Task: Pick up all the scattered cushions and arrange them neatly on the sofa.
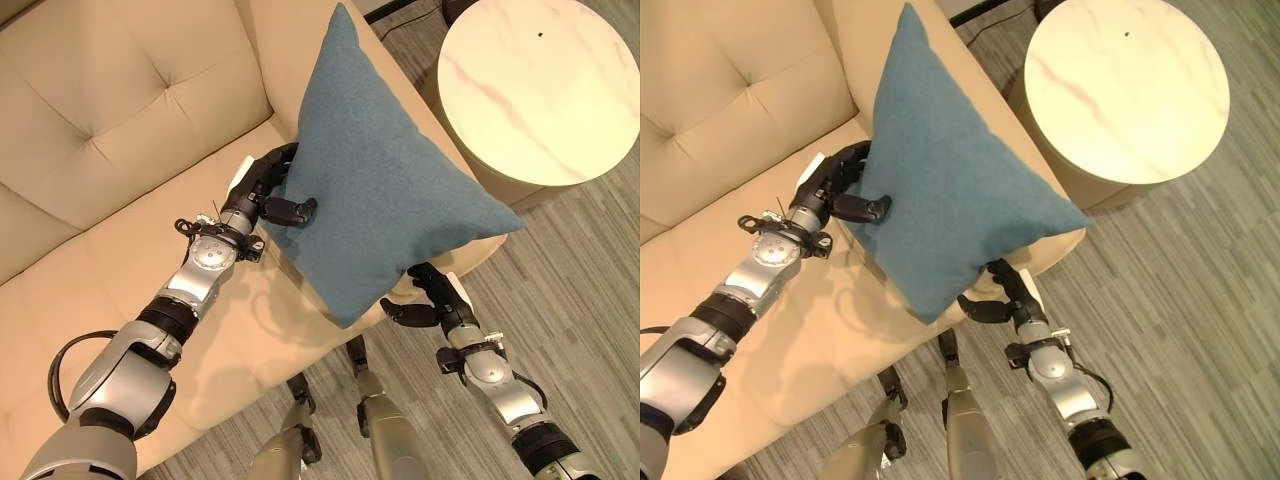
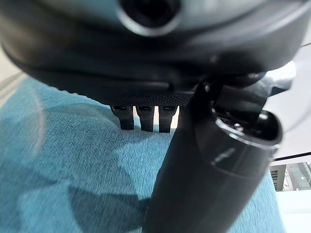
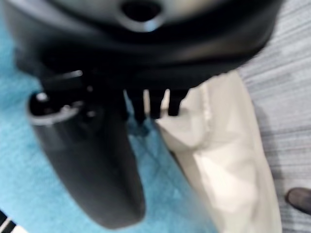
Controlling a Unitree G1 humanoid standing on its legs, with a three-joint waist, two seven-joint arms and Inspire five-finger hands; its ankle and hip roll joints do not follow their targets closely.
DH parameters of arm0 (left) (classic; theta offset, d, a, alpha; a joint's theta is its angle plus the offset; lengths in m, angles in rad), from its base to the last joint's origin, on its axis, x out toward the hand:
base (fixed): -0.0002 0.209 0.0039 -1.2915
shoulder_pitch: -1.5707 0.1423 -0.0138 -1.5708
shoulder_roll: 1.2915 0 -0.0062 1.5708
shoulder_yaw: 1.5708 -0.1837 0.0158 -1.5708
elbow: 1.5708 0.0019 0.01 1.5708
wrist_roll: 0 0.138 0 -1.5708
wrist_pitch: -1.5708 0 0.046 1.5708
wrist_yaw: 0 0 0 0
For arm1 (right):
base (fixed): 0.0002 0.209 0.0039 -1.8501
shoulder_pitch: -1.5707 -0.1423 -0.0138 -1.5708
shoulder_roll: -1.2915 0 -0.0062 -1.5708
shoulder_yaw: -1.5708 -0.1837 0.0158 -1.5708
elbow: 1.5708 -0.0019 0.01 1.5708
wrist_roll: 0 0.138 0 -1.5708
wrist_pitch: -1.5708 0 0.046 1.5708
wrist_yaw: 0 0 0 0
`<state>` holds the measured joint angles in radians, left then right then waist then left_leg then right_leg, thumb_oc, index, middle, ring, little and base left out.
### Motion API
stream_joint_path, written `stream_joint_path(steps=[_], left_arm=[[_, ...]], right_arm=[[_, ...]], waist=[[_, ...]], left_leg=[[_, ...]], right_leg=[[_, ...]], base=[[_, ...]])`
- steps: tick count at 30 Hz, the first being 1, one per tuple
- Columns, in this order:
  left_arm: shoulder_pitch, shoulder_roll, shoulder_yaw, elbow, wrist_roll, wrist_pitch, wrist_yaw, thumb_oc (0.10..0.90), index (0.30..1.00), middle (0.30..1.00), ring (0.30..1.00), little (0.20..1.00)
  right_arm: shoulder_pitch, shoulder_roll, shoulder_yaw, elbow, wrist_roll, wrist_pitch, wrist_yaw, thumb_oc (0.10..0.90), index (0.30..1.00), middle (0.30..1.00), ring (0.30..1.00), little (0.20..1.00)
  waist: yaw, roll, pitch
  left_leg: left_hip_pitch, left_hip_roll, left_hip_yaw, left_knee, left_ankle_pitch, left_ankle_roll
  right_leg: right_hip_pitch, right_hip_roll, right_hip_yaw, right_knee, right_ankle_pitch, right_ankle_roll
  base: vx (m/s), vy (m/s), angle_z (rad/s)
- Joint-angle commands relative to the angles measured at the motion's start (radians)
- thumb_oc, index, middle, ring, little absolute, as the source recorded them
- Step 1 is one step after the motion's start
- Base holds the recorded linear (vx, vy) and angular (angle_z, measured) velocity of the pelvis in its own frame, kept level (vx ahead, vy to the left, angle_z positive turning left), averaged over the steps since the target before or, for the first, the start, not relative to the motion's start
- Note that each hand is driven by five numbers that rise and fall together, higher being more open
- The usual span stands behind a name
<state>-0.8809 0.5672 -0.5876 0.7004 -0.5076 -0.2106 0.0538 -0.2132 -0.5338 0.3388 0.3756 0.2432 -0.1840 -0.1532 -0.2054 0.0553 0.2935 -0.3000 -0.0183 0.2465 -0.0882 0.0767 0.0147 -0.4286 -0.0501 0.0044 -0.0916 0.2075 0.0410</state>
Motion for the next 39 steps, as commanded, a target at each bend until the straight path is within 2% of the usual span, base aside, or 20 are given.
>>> stream_joint_path(steps=[1, 5, 10, 11, 13, 18, 26, 30, 34, 35, 39], left_arm=[[-0.071, -0.079, -0.073, -0.060, 0.039, -0.052, -0.089, 0.400, 0.300, 0.300, 0.300, 0.300], [-0.036, -0.088, -0.052, -0.082, 0.025, -0.058, -0.085, 0.400, 0.300, 0.300, 0.300, 0.300], [0.149, -0.137, 0.038, -0.209, -0.018, -0.079, -0.076, 0.400, 0.300, 0.300, 0.300, 0.300], [0.234, -0.150, 0.054, -0.254, -0.013, -0.076, -0.082, 0.400, 0.300, 0.300, 0.300, 0.300], [0.309, -0.172, 0.070, -0.288, -0.019, -0.073, -0.090, 0.400, 0.300, 0.300, 0.300, 0.300], [0.423, -0.196, 0.092, -0.350, -0.029, -0.065, -0.103, 0.400, 0.300, 0.300, 0.300, 0.300], [0.631, -0.171, 0.182, -0.492, -0.027, -0.062, -0.110, 0.400, 0.300, 0.300, 0.300, 0.300], [0.734, -0.169, 0.245, -0.557, -0.033, -0.062, -0.106, 0.400, 0.300, 0.300, 0.300, 0.300], [0.803, -0.175, 0.288, -0.582, -0.048, -0.053, -0.112, 0.400, 0.300, 0.300, 0.300, 0.300], [0.815, -0.180, 0.295, -0.586, -0.063, -0.055, -0.112, 0.400, 0.300, 0.300, 0.300, 0.300], [0.840, -0.175, 0.312, -0.596, -0.063, -0.056, -0.120, 0.400, 0.300, 0.300, 0.300, 0.300]], right_arm=[[-0.040, 0.015, 0.009, -0.073, 0.007, -0.049, 0.058, 0.400, 0.300, 0.300, 0.300, 0.300], [-0.024, 0.017, 0.006, -0.080, 0.009, -0.051, 0.063, 0.400, 0.300, 0.300, 0.300, 0.300], [0.051, 0.028, -0.023, -0.110, 0.002, -0.056, 0.080, 0.400, 0.300, 0.300, 0.300, 0.300], [0.077, 0.031, -0.039, -0.122, -0.002, -0.055, 0.087, 0.400, 0.300, 0.300, 0.300, 0.300], [0.104, 0.035, -0.060, -0.131, -0.003, -0.053, 0.094, 0.400, 0.300, 0.300, 0.300, 0.300], [0.149, 0.036, -0.095, -0.154, -0.009, -0.049, 0.104, 0.400, 0.300, 0.300, 0.300, 0.300], [0.225, 0.023, -0.138, -0.243, -0.025, -0.042, 0.135, 0.400, 0.300, 0.300, 0.300, 0.300], [0.253, 0.008, -0.164, -0.313, -0.036, -0.046, 0.147, 0.400, 0.300, 0.300, 0.300, 0.300], [0.266, 0.000, -0.186, -0.362, -0.028, -0.053, 0.151, 0.400, 0.300, 0.300, 0.300, 0.300], [0.262, -0.004, -0.193, -0.375, -0.028, -0.060, 0.142, 0.400, 0.300, 0.300, 0.300, 0.300], [0.255, -0.007, -0.200, -0.399, -0.025, -0.065, 0.136, 0.400, 0.300, 0.300, 0.300, 0.300]], waist=[[-0.008, -0.024, -0.051], [-0.005, -0.018, -0.051], [0.015, -0.014, -0.057], [0.022, -0.014, -0.061], [0.029, -0.015, -0.066], [0.042, -0.015, -0.074], [0.084, 0.000, -0.107], [0.127, 0.005, -0.141], [0.161, -0.001, -0.160], [0.179, -0.007, -0.150], [0.198, -0.018, -0.146]], left_leg=[[-0.077, -0.036, -0.072, 0.125, -0.107, -0.012], [-0.063, -0.036, -0.077, 0.118, -0.105, -0.014], [-0.028, -0.035, -0.087, 0.119, -0.114, -0.013], [-0.014, -0.033, -0.091, 0.124, -0.120, -0.012], [0.005, -0.031, -0.096, 0.124, -0.122, -0.013], [0.054, -0.027, -0.113, 0.112, -0.125, -0.015], [0.162, -0.019, -0.173, 0.067, -0.108, -0.027], [0.199, -0.018, -0.239, 0.061, -0.095, -0.044], [0.195, -0.015, -0.290, 0.101, -0.093, -0.064], [0.179, -0.019, -0.313, 0.150, -0.092, -0.088], [0.148, -0.027, -0.340, 0.209, -0.095, -0.111]], right_leg=[[0.032, -0.047, -0.020, 0.034, -0.088, 0.101], [0.047, -0.047, -0.023, 0.033, -0.094, 0.098], [0.083, -0.046, -0.037, 0.040, -0.113, 0.091], [0.098, -0.045, -0.041, 0.045, -0.123, 0.087], [0.121, -0.043, -0.045, 0.049, -0.134, 0.083], [0.167, -0.036, -0.062, 0.061, -0.160, 0.076], [0.274, -0.023, -0.136, 0.093, -0.231, 0.056], [0.338, -0.027, -0.217, 0.109, -0.275, 0.039], [0.387, -0.024, -0.278, 0.102, -0.300, 0.023], [0.408, -0.022, -0.308, 0.101, -0.316, 0.011], [0.440, -0.021, -0.348, 0.091, -0.327, -0.003]], base=[[-0.08, -0.039, 0.03], [0.01, -0.013, 0.03], [0.01, -0.029, 0.05], [0.02, -0.034, 0.08], [0.02, -0.037, 0.09], [0.02, -0.036, 0.21], [0.02, -0.066, 0.26], [-0.01, -0.100, 0.44], [-0.03, -0.113, 0.84], [-0.08, -0.089, 0.51], [-0.06, -0.072, 0.72]])
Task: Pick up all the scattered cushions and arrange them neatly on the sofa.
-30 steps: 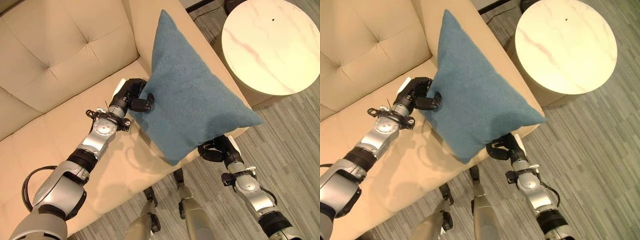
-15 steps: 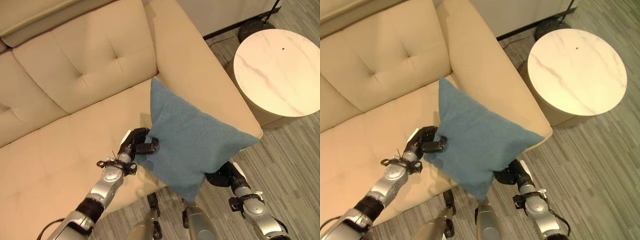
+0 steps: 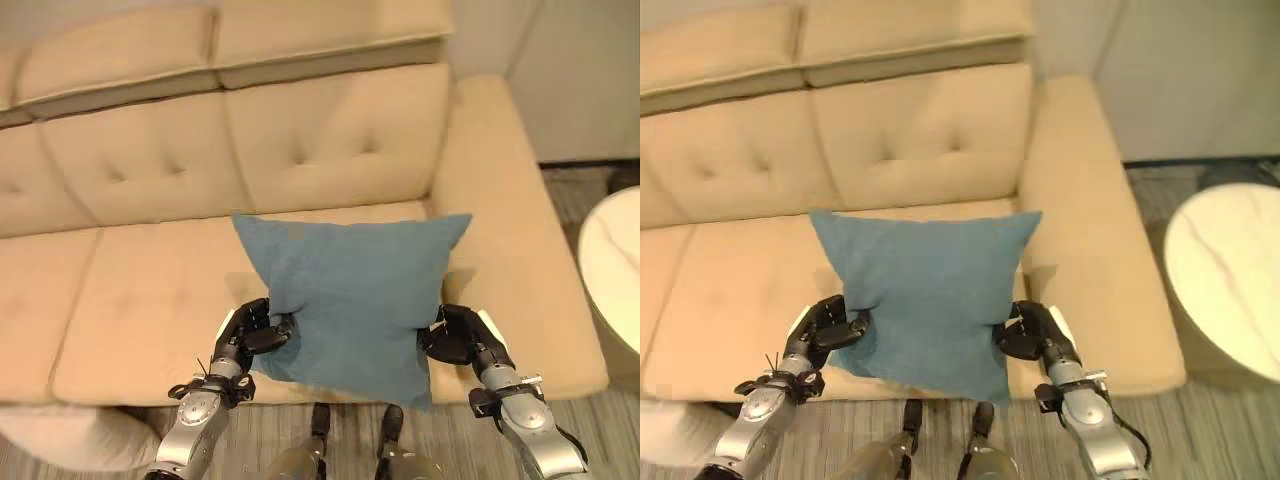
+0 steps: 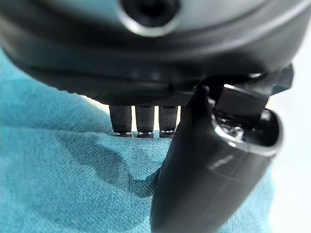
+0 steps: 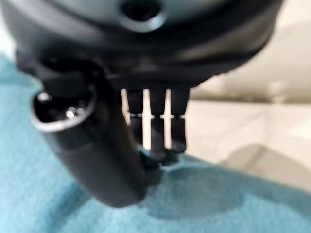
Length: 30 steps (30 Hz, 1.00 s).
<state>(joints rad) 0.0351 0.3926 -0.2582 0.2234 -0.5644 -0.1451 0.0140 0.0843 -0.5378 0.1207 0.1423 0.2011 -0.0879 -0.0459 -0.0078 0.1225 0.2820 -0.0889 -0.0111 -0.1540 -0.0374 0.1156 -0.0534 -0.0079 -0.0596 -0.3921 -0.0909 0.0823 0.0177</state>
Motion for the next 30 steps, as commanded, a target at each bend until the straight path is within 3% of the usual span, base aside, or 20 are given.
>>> stream_joint_path(steps=[1, 4, 7, 12, 14, 16, 18, 20, 21, 22, 24, 26, 30], left_arm=[[-0.076, 0.000, -0.017, -0.119, -0.007, -0.121, -0.080, 0.400, 0.300, 0.300, 0.300, 0.300], [-0.042, -0.007, -0.013, -0.113, -0.013, -0.111, -0.096, 0.400, 0.300, 0.300, 0.300, 0.300], [-0.056, -0.016, -0.037, -0.100, -0.008, -0.100, -0.101, 0.400, 0.300, 0.300, 0.300, 0.300], [-0.052, -0.006, -0.051, -0.115, 0.026, -0.100, -0.102, 0.400, 0.300, 0.300, 0.300, 0.300], [-0.054, -0.001, -0.055, -0.121, 0.037, -0.097, -0.099, 0.400, 0.300, 0.300, 0.300, 0.300], [-0.073, 0.014, -0.057, -0.128, 0.054, -0.091, -0.092, 0.400, 0.300, 0.300, 0.300, 0.300], [-0.090, 0.027, -0.062, -0.131, 0.064, -0.093, -0.087, 0.400, 0.300, 0.300, 0.300, 0.300], [-0.097, 0.034, -0.063, -0.131, 0.074, -0.095, -0.086, 0.400, 0.300, 0.300, 0.300, 0.300], [-0.109, 0.034, -0.069, -0.135, 0.086, -0.101, -0.081, 0.400, 0.300, 0.300, 0.300, 0.300], [-0.121, 0.029, -0.078, -0.139, 0.096, -0.106, -0.079, 0.400, 0.300, 0.300, 0.300, 0.300], [-0.132, 0.028, -0.088, -0.135, 0.105, -0.106, -0.081, 0.400, 0.300, 0.300, 0.300, 0.300], [-0.148, 0.016, -0.096, -0.126, 0.119, -0.104, -0.079, 0.400, 0.300, 0.300, 0.300, 0.300], [-0.155, -0.002, -0.084, -0.150, 0.115, -0.109, -0.070, 0.400, 0.300, 0.300, 0.300, 0.300]], right_arm=[[-0.043, -0.003, 0.018, -0.166, 0.018, -0.161, 0.029, 0.400, 0.300, 0.300, 0.300, 0.300], [-0.042, -0.016, 0.020, -0.177, -0.002, -0.160, 0.028, 0.400, 0.300, 0.300, 0.300, 0.300], [-0.037, -0.004, 0.003, -0.164, -0.013, -0.152, 0.007, 0.400, 0.300, 0.300, 0.300, 0.300], [-0.030, 0.023, 0.009, -0.146, -0.042, -0.135, 0.003, 0.400, 0.300, 0.300, 0.300, 0.300], [-0.037, 0.031, 0.012, -0.144, -0.049, -0.127, 0.008, 0.400, 0.300, 0.300, 0.300, 0.300], [-0.059, 0.049, 0.022, -0.146, -0.055, -0.121, 0.019, 0.400, 0.300, 0.300, 0.300, 0.300], [-0.069, 0.066, 0.028, -0.142, -0.048, -0.119, 0.023, 0.400, 0.300, 0.300, 0.300, 0.300], [-0.068, 0.070, 0.029, -0.142, -0.046, -0.121, 0.027, 0.400, 0.300, 0.300, 0.300, 0.300], [-0.059, 0.073, 0.022, -0.146, -0.037, -0.123, 0.033, 0.400, 0.300, 0.300, 0.300, 0.300], [-0.052, 0.070, 0.016, -0.139, -0.031, -0.129, 0.034, 0.400, 0.300, 0.300, 0.300, 0.300], [-0.052, 0.068, 0.018, -0.127, -0.022, -0.134, 0.032, 0.400, 0.300, 0.300, 0.300, 0.300], [-0.039, 0.063, 0.003, -0.124, -0.018, -0.139, 0.026, 0.400, 0.300, 0.300, 0.300, 0.300], [-0.031, 0.041, -0.029, -0.136, -0.004, -0.143, 0.019, 0.400, 0.300, 0.300, 0.300, 0.300]], waist=[[-0.002, -0.085, -0.137], [0.009, -0.093, -0.141], [0.002, -0.108, -0.136], [-0.021, -0.114, -0.161], [-0.028, -0.106, -0.163], [-0.041, -0.090, -0.144], [-0.050, -0.088, -0.128], [-0.055, -0.087, -0.124], [-0.074, -0.090, -0.127], [-0.086, -0.105, -0.127], [-0.090, -0.117, -0.132], [-0.101, -0.128, -0.140], [-0.107, -0.139, -0.137]], left_leg=[[-0.068, -0.036, 0.058, 0.157, -0.130, -0.042], [-0.075, -0.034, 0.053, 0.188, -0.145, -0.047], [-0.118, -0.006, 0.097, 0.181, -0.119, -0.055], [-0.069, 0.017, 0.175, 0.111, -0.140, -0.010], [-0.044, 0.005, 0.191, 0.090, -0.147, 0.014], [-0.007, -0.021, 0.217, 0.069, -0.161, 0.053], [0.001, -0.028, 0.226, 0.069, -0.163, 0.071], [0.003, -0.027, 0.227, 0.066, -0.164, 0.075], [0.012, -0.034, 0.213, 0.049, -0.150, 0.073], [0.011, -0.058, 0.195, 0.040, -0.143, 0.072], [0.006, -0.074, 0.176, 0.044, -0.148, 0.071], [-0.008, -0.092, 0.157, 0.057, -0.154, 0.059], [-0.084, -0.096, 0.159, 0.244, -0.200, 0.016]], right_leg=[[0.017, -0.013, 0.046, 0.089, -0.199, 0.021], [0.049, -0.013, 0.018, 0.077, -0.203, 0.015], [0.045, -0.030, -0.034, 0.062, -0.187, 0.026], [0.042, -0.064, -0.031, 0.079, -0.161, 0.066], [0.020, -0.092, -0.006, 0.156, -0.179, 0.070], [-0.042, -0.160, 0.034, 0.323, -0.183, 0.087], [-0.104, -0.177, 0.084, 0.423, -0.160, 0.094], [-0.134, -0.163, 0.119, 0.452, -0.162, 0.095], [-0.163, -0.074, 0.205, 0.429, -0.180, 0.080], [-0.180, -0.006, 0.240, 0.368, -0.172, 0.076], [-0.168, 0.024, 0.240, 0.304, -0.160, 0.059], [-0.136, 0.055, 0.313, 0.232, -0.154, 0.050], [-0.083, 0.041, 0.325, 0.152, -0.123, 0.036]], base=[[-0.01, -0.047, 0.51], [-0.01, -0.004, 0.40], [-0.05, 0.094, 0.57], [0.11, 0.219, 0.30], [0.10, 0.367, -0.15], [0.06, 0.449, -0.22], [0.00, 0.219, -0.39], [0.03, 0.096, -0.15], [0.08, 0.075, -0.02], [0.10, 0.074, 0.09], [0.06, -0.004, 0.44], [0.04, -0.063, 0.76], [0.04, -0.051, 0.52]])
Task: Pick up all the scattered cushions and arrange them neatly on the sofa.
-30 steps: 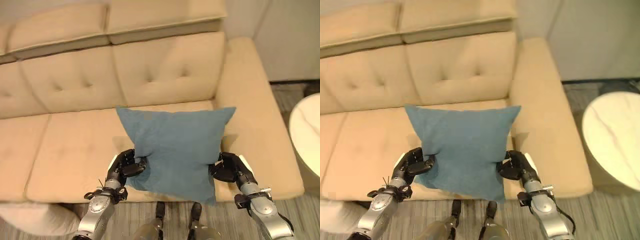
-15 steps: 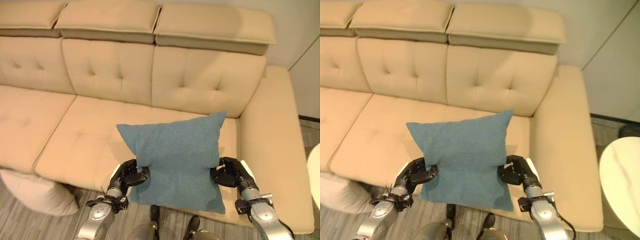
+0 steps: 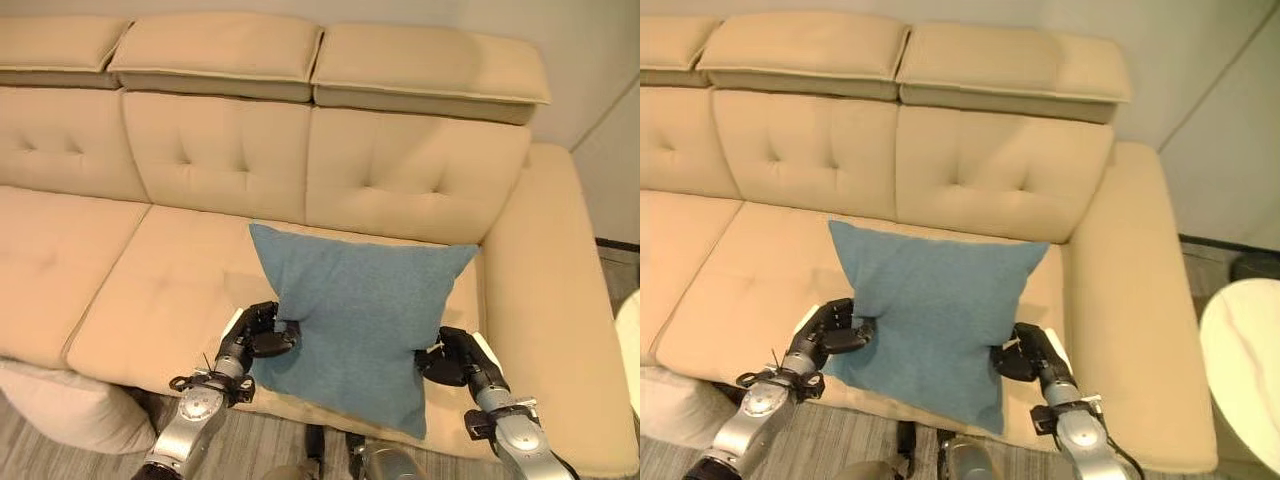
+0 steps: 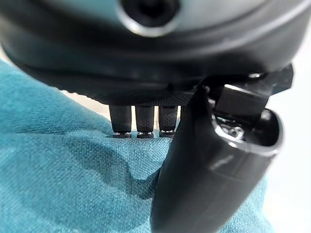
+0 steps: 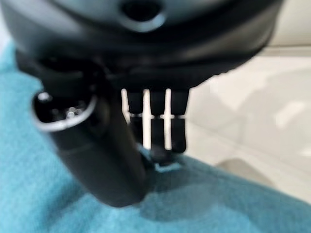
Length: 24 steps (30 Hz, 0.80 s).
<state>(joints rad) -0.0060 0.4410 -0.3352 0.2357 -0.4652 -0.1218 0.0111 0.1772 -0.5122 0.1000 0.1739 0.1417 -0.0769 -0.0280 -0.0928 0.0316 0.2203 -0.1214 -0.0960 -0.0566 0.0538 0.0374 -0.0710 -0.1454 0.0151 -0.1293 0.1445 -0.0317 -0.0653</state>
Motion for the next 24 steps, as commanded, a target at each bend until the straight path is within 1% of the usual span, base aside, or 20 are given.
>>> stream_joint_path(steps=[1, 2, 3, 4, 6, 7, 8, 9, 10, 13, 15, 17, 18, 19, 20, 24], left_arm=[[-0.115, -0.055, 0.003, -0.176, 0.012, -0.135, -0.055, 0.400, 0.300, 0.300, 0.300, 0.300], [-0.115, -0.055, 0.003, -0.177, 0.012, -0.134, -0.055, 0.400, 0.300, 0.300, 0.300, 0.300], [-0.123, -0.055, 0.005, -0.185, 0.004, -0.138, -0.039, 0.400, 0.300, 0.300, 0.300, 0.300], [-0.127, -0.054, 0.007, -0.187, 0.005, -0.139, -0.031, 0.400, 0.300, 0.300, 0.300, 0.300], [-0.139, -0.053, 0.008, -0.195, 0.008, -0.142, -0.006, 0.400, 0.300, 0.300, 0.300, 0.300], [-0.149, -0.052, 0.004, -0.196, 0.012, -0.148, 0.003, 0.400, 0.300, 0.300, 0.300, 0.300], [-0.149, -0.053, 0.004, -0.197, 0.012, -0.148, 0.003, 0.400, 0.300, 0.300, 0.300, 0.300], [-0.175, -0.046, -0.006, -0.196, 0.015, -0.154, 0.019, 0.400, 0.300, 0.300, 0.300, 0.300], [-0.191, -0.036, -0.010, -0.193, 0.021, -0.153, 0.025, 0.400, 0.300, 0.300, 0.300, 0.300], [-0.229, -0.019, -0.008, -0.190, 0.026, -0.154, 0.036, 0.400, 0.300, 0.300, 0.300, 0.300], [-0.264, -0.014, -0.010, -0.180, 0.028, -0.159, 0.054, 0.400, 0.300, 0.300, 0.300, 0.300], [-0.302, -0.004, -0.009, -0.166, 0.043, -0.168, 0.077, 0.400, 0.300, 0.300, 0.300, 0.300], [-0.304, -0.004, -0.008, -0.165, 0.043, -0.168, 0.077, 0.400, 0.300, 0.300, 0.300, 0.300], [-0.346, 0.009, -0.015, -0.142, 0.072, -0.174, 0.098, 0.400, 0.300, 0.300, 0.300, 0.300], [-0.369, 0.011, -0.018, -0.125, 0.081, -0.178, 0.109, 0.400, 0.300, 0.300, 0.300, 0.300], [-0.523, 0.011, -0.057, -0.029, 0.134, -0.191, 0.192, 0.400, 0.300, 0.300, 0.300, 0.300]], right_arm=[[-0.140, 0.010, -0.002, -0.161, 0.060, -0.153, -0.003, 0.400, 0.300, 0.300, 0.300, 0.300], [-0.141, 0.010, -0.002, -0.161, 0.060, -0.153, -0.003, 0.400, 0.300, 0.300, 0.300, 0.300], [-0.157, 0.005, 0.000, -0.161, 0.057, -0.152, -0.015, 0.400, 0.300, 0.300, 0.300, 0.300], [-0.168, 0.006, 0.004, -0.161, 0.055, -0.151, -0.021, 0.400, 0.300, 0.300, 0.300, 0.300], [-0.190, -0.001, 0.011, -0.162, 0.041, -0.152, -0.040, 0.400, 0.300, 0.300, 0.300, 0.300], [-0.202, -0.005, 0.012, -0.164, 0.033, -0.151, -0.047, 0.400, 0.300, 0.300, 0.300, 0.300], [-0.202, -0.005, 0.011, -0.165, 0.033, -0.151, -0.047, 0.400, 0.300, 0.300, 0.300, 0.300], [-0.227, -0.009, 0.009, -0.167, 0.012, -0.149, -0.060, 0.400, 0.300, 0.300, 0.300, 0.300], [-0.257, -0.010, 0.018, -0.165, 0.004, -0.145, -0.067, 0.400, 0.300, 0.300, 0.300, 0.300], [-0.312, -0.007, 0.037, -0.147, -0.005, -0.145, -0.079, 0.400, 0.300, 0.300, 0.300, 0.300], [-0.361, 0.004, 0.058, -0.131, -0.005, -0.141, -0.091, 0.400, 0.300, 0.300, 0.300, 0.300], [-0.424, 0.018, 0.090, -0.103, -0.010, -0.141, -0.103, 0.400, 0.300, 0.300, 0.300, 0.300], [-0.427, 0.018, 0.091, -0.101, -0.010, -0.141, -0.103, 0.400, 0.300, 0.300, 0.300, 0.300], [-0.491, 0.035, 0.125, -0.066, -0.016, -0.143, -0.121, 0.400, 0.300, 0.300, 0.300, 0.300], [-0.519, 0.038, 0.135, -0.047, -0.020, -0.144, -0.131, 0.400, 0.300, 0.300, 0.300, 0.300], [-0.660, 0.016, 0.171, 0.032, -0.045, -0.147, -0.208, 0.400, 0.300, 0.300, 0.300, 0.300]], waist=[[-0.015, -0.052, -0.065], [-0.015, -0.051, -0.065], [-0.016, -0.055, -0.067], [-0.013, -0.052, -0.072], [-0.005, -0.043, -0.080], [-0.007, -0.032, -0.094], [-0.008, -0.032, -0.093], [-0.018, -0.026, -0.097], [-0.019, -0.026, -0.100], [-0.015, -0.029, -0.098], [-0.014, -0.031, -0.088], [-0.004, -0.037, -0.071], [-0.002, -0.038, -0.072], [0.011, -0.045, -0.055], [0.015, -0.048, -0.054], [0.020, -0.047, -0.028]], left_leg=[[-0.090, 0.003, 0.053, 0.214, -0.133, 0.022], [-0.092, 0.004, 0.052, 0.218, -0.135, 0.021], [-0.110, 0.058, 0.060, 0.198, -0.123, 0.020], [-0.105, 0.074, 0.055, 0.172, -0.117, 0.022], [-0.104, 0.104, 0.017, 0.101, -0.080, 0.018], [-0.088, 0.106, -0.007, 0.061, -0.067, 0.015], [-0.086, 0.106, -0.008, 0.058, -0.065, 0.014], [-0.074, 0.104, 0.008, 0.030, -0.056, 0.015], [-0.067, 0.098, 0.019, 0.011, -0.057, 0.025], [-0.075, 0.088, 0.050, 0.001, -0.062, 0.041], [-0.091, 0.083, 0.068, 0.000, -0.066, 0.052], [-0.117, 0.083, 0.096, 0.004, -0.069, 0.062], [-0.119, 0.083, 0.099, 0.005, -0.070, 0.062], [-0.135, 0.086, 0.121, -0.003, -0.070, 0.068], [-0.148, 0.087, 0.129, -0.006, -0.062, 0.068], [-0.180, 0.077, 0.129, -0.026, -0.039, 0.064]], right_leg=[[0.066, -0.042, 0.064, -0.097, -0.009, 0.117], [0.066, -0.041, 0.063, -0.098, -0.008, 0.117], [0.073, -0.058, 0.062, -0.112, -0.009, 0.126], [0.072, -0.059, 0.062, -0.115, -0.011, 0.129], [0.068, -0.054, 0.070, -0.108, -0.022, 0.133], [0.070, -0.058, 0.075, -0.103, -0.033, 0.136], [0.072, -0.058, 0.074, -0.103, -0.034, 0.136], [0.068, -0.072, 0.076, -0.095, -0.042, 0.142], [0.058, -0.083, 0.089, -0.087, -0.039, 0.147], [0.025, -0.098, 0.108, -0.082, -0.027, 0.160], [-0.008, -0.101, 0.117, -0.070, -0.018, 0.165], [-0.059, -0.100, 0.120, -0.048, -0.006, 0.172], [-0.064, -0.100, 0.123, -0.045, -0.007, 0.172], [-0.098, -0.105, 0.103, -0.031, 0.004, 0.181], [-0.114, -0.108, 0.096, -0.034, 0.014, 0.182], [-0.146, -0.122, 0.092, -0.067, 0.040, 0.177]], base=[[0.00, 0.015, 0.42], [0.05, 0.062, 0.11], [0.09, 0.068, -0.03], [0.14, 0.101, -0.03], [0.16, 0.129, -0.06], [0.15, 0.132, -0.26], [0.23, 0.229, -0.44], [0.16, 0.248, -0.46], [0.18, 0.304, -0.45], [0.03, 0.145, -0.39], [-0.05, 0.102, -0.25], [-0.08, 0.080, -0.40], [-0.09, 0.058, -0.38], [-0.08, 0.023, -0.30], [-0.09, 0.020, -0.56], [-0.04, 0.000, -0.21]])
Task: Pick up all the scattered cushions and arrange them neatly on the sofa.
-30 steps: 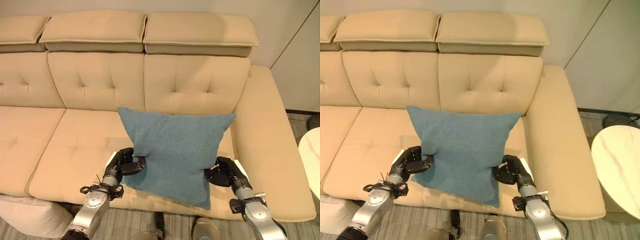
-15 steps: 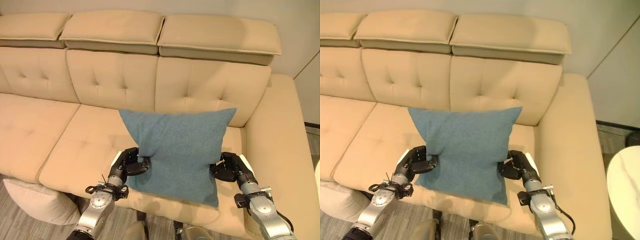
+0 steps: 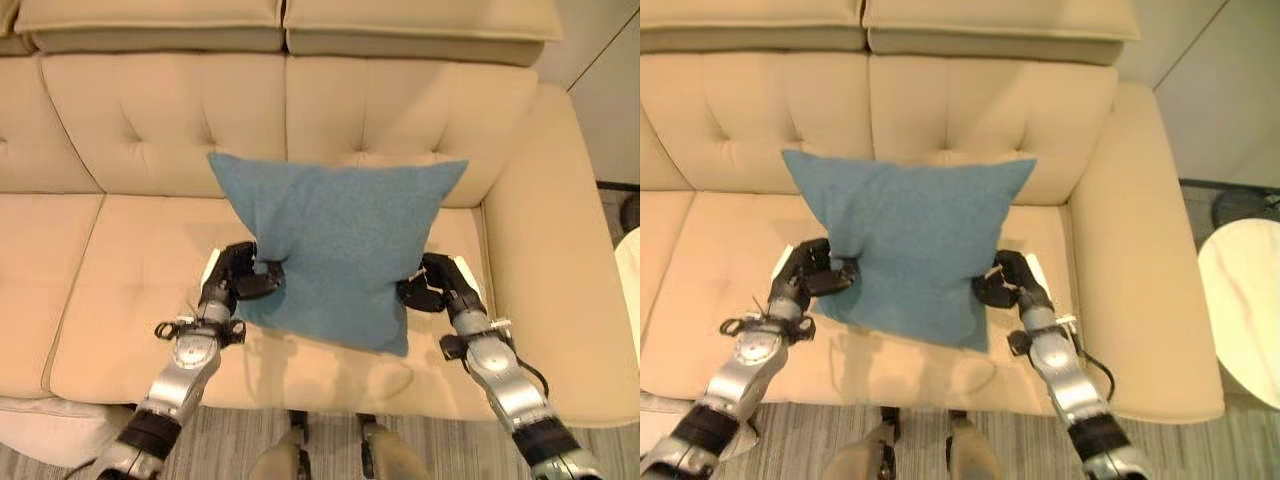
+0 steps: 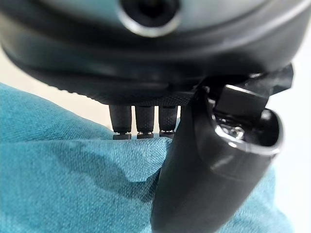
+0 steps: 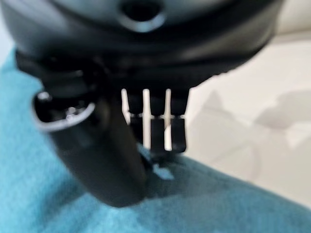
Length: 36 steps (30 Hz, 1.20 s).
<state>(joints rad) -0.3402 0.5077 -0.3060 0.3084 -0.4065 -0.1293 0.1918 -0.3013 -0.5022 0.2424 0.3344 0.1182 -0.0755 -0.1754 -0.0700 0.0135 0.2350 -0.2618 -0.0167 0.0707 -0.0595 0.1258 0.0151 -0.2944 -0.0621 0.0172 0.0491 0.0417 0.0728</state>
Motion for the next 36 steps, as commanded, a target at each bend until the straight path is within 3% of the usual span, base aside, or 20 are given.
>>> stream_joint_path(steps=[1, 2, 6, 9, 16, 20, 21, 22, 23, 24, 28, 36], left_arm=[[-0.237, -0.055, -0.100, -0.076, 0.077, -0.185, 0.029, 0.400, 0.300, 0.300, 0.300, 0.300], [-0.242, -0.055, -0.100, -0.072, 0.077, -0.186, 0.030, 0.400, 0.300, 0.300, 0.300, 0.300], [-0.563, -0.040, -0.187, 0.120, 0.114, -0.196, 0.161, 0.400, 0.300, 0.300, 0.300, 0.300], [-0.698, -0.035, -0.217, 0.177, 0.135, -0.205, 0.216, 0.400, 0.300, 0.300, 0.300, 0.300], [-0.857, -0.054, -0.259, 0.217, 0.187, -0.212, 0.308, 0.400, 0.300, 0.300, 0.300, 0.300], [-0.951, -0.107, -0.274, 0.221, 0.228, -0.208, 0.401, 0.400, 0.300, 0.300, 0.300, 0.300], [-0.964, -0.114, -0.279, 0.243, 0.221, -0.204, 0.398, 0.491, 0.436, 0.436, 0.436, 0.436], [-0.967, -0.114, -0.279, 0.244, 0.220, -0.204, 0.398, 0.645, 0.667, 0.667, 0.667, 0.667], [-1.003, -0.122, -0.305, 0.300, 0.202, -0.199, 0.377, 0.800, 0.900, 0.900, 0.900, 0.900], [-1.012, -0.122, -0.314, 0.316, 0.193, -0.196, 0.369, 0.800, 0.900, 0.900, 0.900, 0.900], [-0.969, -0.121, -0.320, 0.322, 0.137, -0.194, 0.323, 0.800, 0.900, 0.900, 0.900, 0.900], [-0.814, -0.083, -0.272, 0.295, 0.116, -0.180, 0.279, 0.800, 0.900, 0.900, 0.900, 0.900]], right_arm=[[-0.226, 0.002, 0.046, -0.104, -0.016, -0.149, -0.074, 0.400, 0.300, 0.300, 0.300, 0.300], [-0.231, 0.002, 0.047, -0.100, -0.015, -0.151, -0.074, 0.400, 0.300, 0.300, 0.300, 0.300], [-0.569, -0.010, 0.164, 0.067, -0.004, -0.145, -0.164, 0.400, 0.300, 0.300, 0.300, 0.300], [-0.715, -0.020, 0.206, 0.121, -0.022, -0.152, -0.215, 0.400, 0.300, 0.300, 0.300, 0.300], [-0.878, -0.044, 0.231, 0.179, -0.098, -0.154, -0.327, 0.400, 0.300, 0.300, 0.300, 0.300], [-0.950, -0.043, 0.232, 0.188, -0.193, -0.150, -0.447, 0.400, 0.300, 0.300, 0.300, 0.300], [-0.959, -0.040, 0.236, 0.204, -0.185, -0.146, -0.443, 0.400, 0.300, 0.300, 0.300, 0.300], [-0.961, -0.041, 0.236, 0.206, -0.185, -0.147, -0.443, 0.400, 0.300, 0.300, 0.300, 0.300], [-1.001, -0.046, 0.277, 0.271, -0.166, -0.135, -0.428, 0.712, 0.768, 0.768, 0.768, 0.768], [-1.020, -0.047, 0.296, 0.310, -0.147, -0.129, -0.412, 0.800, 0.900, 0.900, 0.900, 0.900], [-1.025, -0.055, 0.342, 0.436, -0.080, -0.087, -0.346, 0.800, 0.900, 0.900, 0.900, 0.900], [-0.935, -0.099, 0.312, 0.418, -0.062, -0.074, -0.302, 0.800, 0.900, 0.900, 0.900, 0.900]], waist=[[-0.003, -0.028, -0.038], [-0.004, -0.027, -0.037], [0.007, -0.020, -0.040], [0.011, -0.018, -0.031], [0.011, -0.018, -0.030], [0.007, -0.011, -0.027], [0.007, -0.010, -0.026], [0.007, -0.010, -0.026], [0.007, -0.008, -0.020], [0.006, -0.007, -0.017], [0.010, -0.002, -0.002], [0.012, -0.010, 0.003]], left_leg=[[-0.054, -0.006, 0.001, 0.085, -0.120, -0.025], [-0.058, -0.006, 0.000, 0.086, -0.119, -0.025], [-0.129, -0.003, -0.007, 0.016, -0.053, -0.042], [-0.147, 0.004, -0.015, -0.010, -0.032, -0.055], [-0.189, 0.008, -0.035, -0.028, -0.011, -0.073], [-0.218, 0.007, -0.051, -0.028, -0.009, -0.078], [-0.214, 0.007, -0.053, -0.028, -0.014, -0.079], [-0.219, 0.006, -0.053, -0.028, -0.008, -0.079], [-0.221, 0.007, -0.052, -0.028, -0.010, -0.081], [-0.228, 0.006, -0.050, -0.028, -0.003, -0.081], [-0.228, 0.008, -0.048, -0.028, -0.003, -0.084], [-0.212, 0.009, -0.046, -0.028, -0.002, -0.088]], right_leg=[[-0.010, -0.047, -0.057, 0.015, -0.021, 0.038], [-0.013, -0.047, -0.058, 0.015, -0.020, 0.038], [-0.084, -0.032, -0.062, -0.068, 0.037, 0.043], [-0.101, -0.019, -0.066, -0.100, 0.052, 0.047], [-0.140, -0.005, -0.072, -0.135, 0.070, 0.053], [-0.166, 0.003, -0.074, -0.136, 0.069, 0.055], [-0.164, 0.004, -0.072, -0.136, 0.065, 0.055], [-0.169, 0.004, -0.072, -0.136, 0.070, 0.054], [-0.171, 0.004, -0.072, -0.136, 0.068, 0.055], [-0.177, 0.003, -0.072, -0.136, 0.074, 0.055], [-0.176, 0.005, -0.077, -0.136, 0.073, 0.054], [-0.159, 0.007, -0.081, -0.136, 0.070, 0.050]], base=[[-0.04, -0.011, 0.13], [-0.05, -0.030, 0.08], [-0.04, -0.061, 0.02], [-0.01, -0.036, 0.02], [0.01, -0.041, 0.03], [0.01, -0.029, -0.07], [0.00, -0.007, 0.28], [0.00, -0.002, 0.50], [-0.04, -0.001, 0.39], [-0.03, -0.005, -0.05], [-0.01, -0.002, -0.14], [-0.01, -0.003, 0.11]])
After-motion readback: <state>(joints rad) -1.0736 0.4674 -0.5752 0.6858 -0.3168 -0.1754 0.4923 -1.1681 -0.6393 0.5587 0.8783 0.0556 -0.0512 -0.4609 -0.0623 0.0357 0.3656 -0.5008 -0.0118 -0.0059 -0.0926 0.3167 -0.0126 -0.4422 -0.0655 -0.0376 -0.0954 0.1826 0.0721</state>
